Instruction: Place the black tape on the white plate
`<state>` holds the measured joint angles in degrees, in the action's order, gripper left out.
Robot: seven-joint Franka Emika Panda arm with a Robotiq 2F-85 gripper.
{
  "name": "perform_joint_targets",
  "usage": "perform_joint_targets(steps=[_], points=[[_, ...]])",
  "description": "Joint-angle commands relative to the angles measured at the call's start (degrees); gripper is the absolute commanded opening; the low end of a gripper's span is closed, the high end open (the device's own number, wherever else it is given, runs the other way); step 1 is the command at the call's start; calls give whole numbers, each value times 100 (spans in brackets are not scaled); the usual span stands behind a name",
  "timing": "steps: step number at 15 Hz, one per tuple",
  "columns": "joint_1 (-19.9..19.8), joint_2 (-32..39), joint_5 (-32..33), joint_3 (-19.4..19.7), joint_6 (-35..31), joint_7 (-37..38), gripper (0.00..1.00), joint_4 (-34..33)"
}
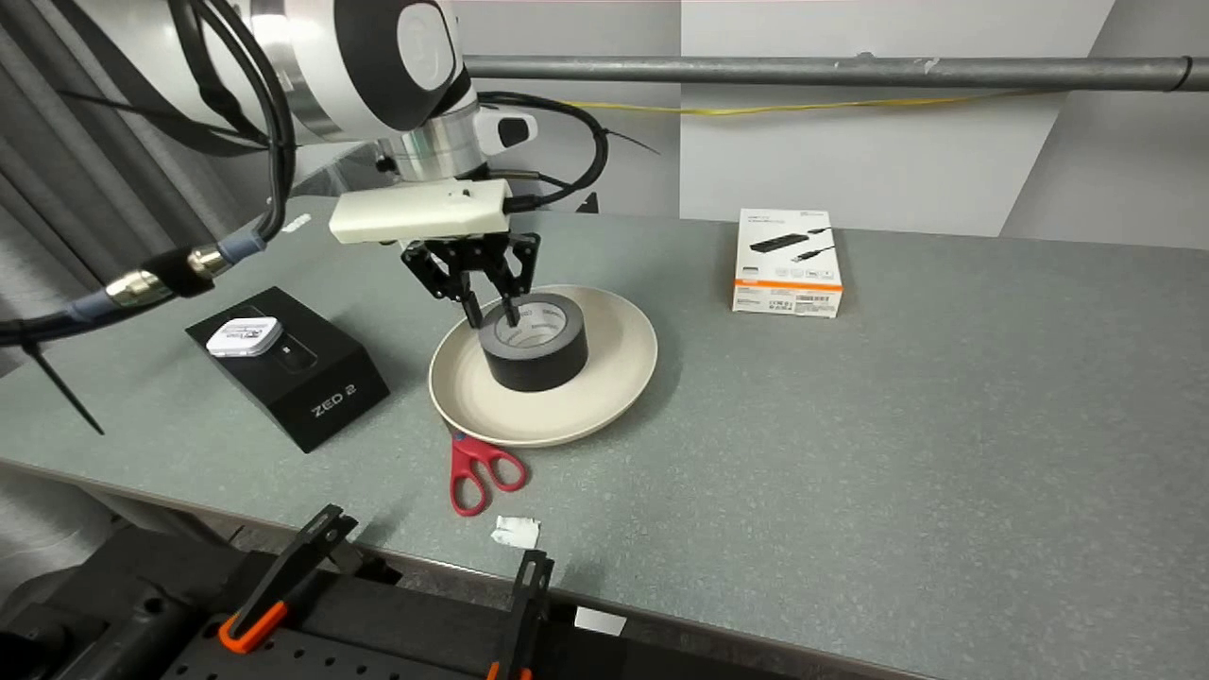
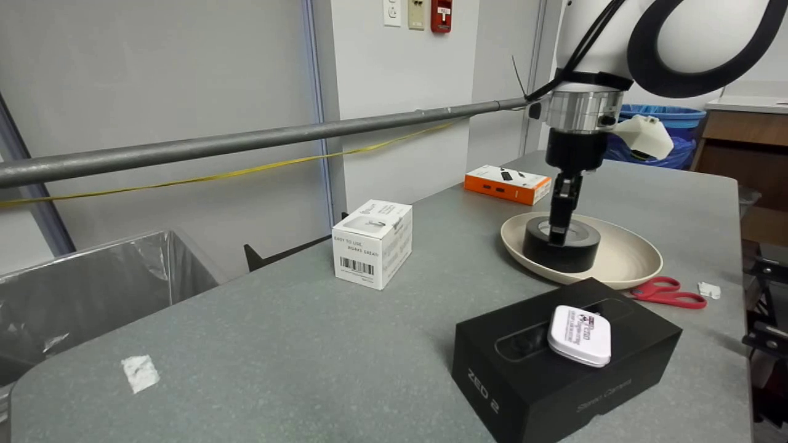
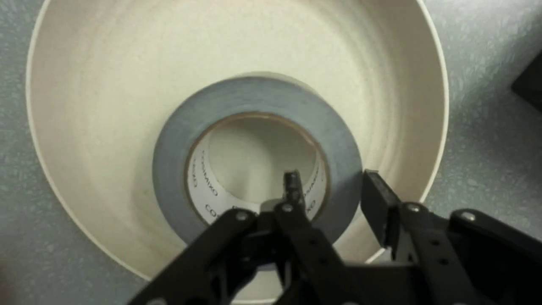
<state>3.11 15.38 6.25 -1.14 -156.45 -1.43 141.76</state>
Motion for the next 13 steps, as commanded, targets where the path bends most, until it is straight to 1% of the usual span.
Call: perform_joint_targets(steps=[1, 4, 5, 7, 10, 11, 13], points=[[46, 102, -4, 76, -65, 283, 74, -297], [8, 51, -101, 44, -30, 303, 96, -431], [-1, 41, -132, 34, -20, 308, 100, -481], [-23, 36, -214, 10, 27, 301, 100, -592], [-112, 2, -453, -74, 533, 87, 100, -831], [-19, 38, -262, 14, 192, 211, 100, -652], [-29, 35, -334, 1, 353, 196, 100, -748]])
